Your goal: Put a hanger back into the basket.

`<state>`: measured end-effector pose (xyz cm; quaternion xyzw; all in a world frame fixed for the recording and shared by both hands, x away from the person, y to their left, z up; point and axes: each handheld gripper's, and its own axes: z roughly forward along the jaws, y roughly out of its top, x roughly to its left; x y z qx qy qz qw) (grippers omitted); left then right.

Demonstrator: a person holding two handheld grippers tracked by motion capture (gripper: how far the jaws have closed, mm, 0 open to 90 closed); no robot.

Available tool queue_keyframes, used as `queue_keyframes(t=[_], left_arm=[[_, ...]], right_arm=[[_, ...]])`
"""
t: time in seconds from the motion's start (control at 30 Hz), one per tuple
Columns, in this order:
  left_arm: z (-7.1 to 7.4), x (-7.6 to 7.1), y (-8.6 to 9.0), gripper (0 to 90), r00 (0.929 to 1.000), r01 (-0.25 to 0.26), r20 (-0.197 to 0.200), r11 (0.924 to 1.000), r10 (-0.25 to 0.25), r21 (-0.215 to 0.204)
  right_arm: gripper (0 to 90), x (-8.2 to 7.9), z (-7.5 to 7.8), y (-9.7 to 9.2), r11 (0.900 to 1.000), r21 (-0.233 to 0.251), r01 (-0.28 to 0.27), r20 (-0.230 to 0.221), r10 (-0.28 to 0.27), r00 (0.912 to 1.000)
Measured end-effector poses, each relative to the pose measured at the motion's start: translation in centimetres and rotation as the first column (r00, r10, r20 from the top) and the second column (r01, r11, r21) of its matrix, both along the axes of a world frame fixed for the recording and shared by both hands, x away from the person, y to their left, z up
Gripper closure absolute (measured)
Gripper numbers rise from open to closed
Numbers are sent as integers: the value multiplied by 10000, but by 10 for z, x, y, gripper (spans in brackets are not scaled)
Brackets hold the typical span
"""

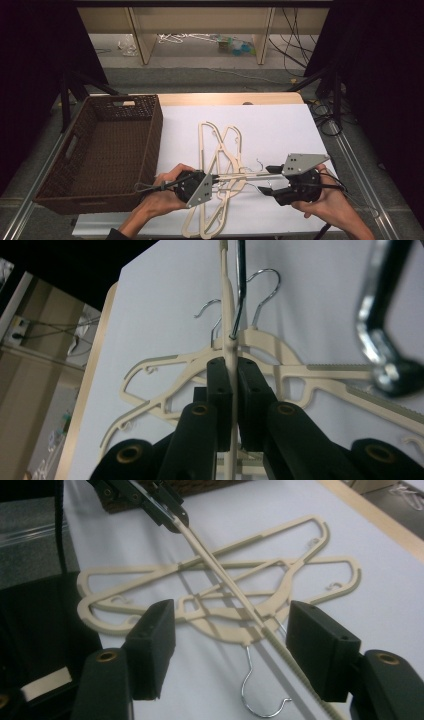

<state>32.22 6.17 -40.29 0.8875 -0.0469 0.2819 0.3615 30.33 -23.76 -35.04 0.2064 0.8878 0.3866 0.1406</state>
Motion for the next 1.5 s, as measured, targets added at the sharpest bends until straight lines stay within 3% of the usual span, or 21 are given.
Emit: queue_keyframes(t=[0.03, 0.1, 0.27, 0.47, 0.57, 0.6, 0.77, 0.8, 0.87, 0.9, 0.93, 0.97, 1.03, 1.1, 1.13, 1.2, 1.27, 1.33, 1.4, 1.5], left_arm=[[3, 2, 2, 857, 9998, -171, -63, 9998, 171, 60], [6, 5, 3, 857, 9974, -606, -411, 9977, 594, -303], [19, 12, 9, 857, 9904, -1148, -882, 9886, 1063, -974], [36, 20, 16, 858, 9761, -1815, -1553, 9637, 1523, -1960], [45, 20, 17, 857, 9622, -2144, -2198, 9446, 1606, -2485], [49, 21, 18, 857, 9589, -2206, -2330, 9418, 1619, -2536], [64, 23, 26, 857, 9222, -2866, -3516, 8952, 1612, -3413], [68, 23, 29, 857, 9141, -2997, -3746, 8806, 1550, -3669], [75, 22, 37, 857, 9063, -3087, -4001, 8595, 1359, -4074], [78, 21, 40, 857, 8997, -3185, -4158, 8508, 1326, -4179], [83, 20, 44, 857, 8978, -3173, -4225, 8480, 1244, -4246], [87, 18, 47, 857, 8907, -3278, -4377, 8409, 1230, -4306], [97, 15, 53, 858, 8901, -3273, -4407, 8365, 1168, -4394], [108, 11, 58, 858, 8846, -3310, -4546, 8262, 1035, -4558], [114, 9, 61, 857, 8806, -3360, -4639, 8175, 966, -4677], [126, 6, 69, 857, 8827, -3320, -4620, 8108, 867, -4821], [141, 0, 79, 857, 8941, -3236, -4408, 7946, 792, -5137], [154, -4, 92, 857, 9006, -3244, -4271, 7793, 810, -5362], [165, -6, 106, 858, 8968, -3434, -4332, 7589, 900, -5533], [177, -7, 126, 857, 8980, -3734, -4158, 7494, 1440, -5467]], right_arm=[[354, -1, 1, 1, 10000, 30, 54, 86, -54, 9999], [342, -1, 1, 2, 9997, 112, 233, 278, -236, 9993], [309, 2, -7, 0, 9960, 314, 841, 331, -851, 9958], [292, 4, -15, 0, 9940, 572, 937, 385, -960, 9946], [292, 5, -17, 2, 9949, 570, 837, 395, -860, 9955], [292, 4, -18, 2, 9950, 540, 843, 363, -864, 9956], [291, 4, -22, 3, 9963, 498, 698, 283, -713, 9971], [289, 3, -23, 3, 9961, 515, 715, 205, -727, 9971], [286, 4, -26, 3, 9961, 561, 681, 237, -696, 9973], [283, 3, -27, 4, 9960, 524, 721, 152, -730, 9972], [281, 2, -29, 4, 9960, 517, 729, 94, -735, 9973], [280, 2, -31, 6, 9962, 505, 716, 99, -722, 9973], [265, 1, -37, 9, 9963, 514, 684, 18, -685, 9976], [257, 1, -42, 12, 9965, 457, 698, -17, -698, 9976], [250, 1, -45, 13, 9969, 445, 645, 27, -646, 9979], [239, 2, -50, 15, 9968, 416, 685, -29, -684, 9977], [232, 2, -54, 15, 9964, 389, 753, -81, -750, 9971], [231, 2, -56, 15, 9962, 339, 803, -196, -797, 9966], [231, 3, -58, 14, 9962, 367, 793, -168, -788, 9968], [232, 3, -60, 15, 9963, 321, 792, -172, -786, 9968]])
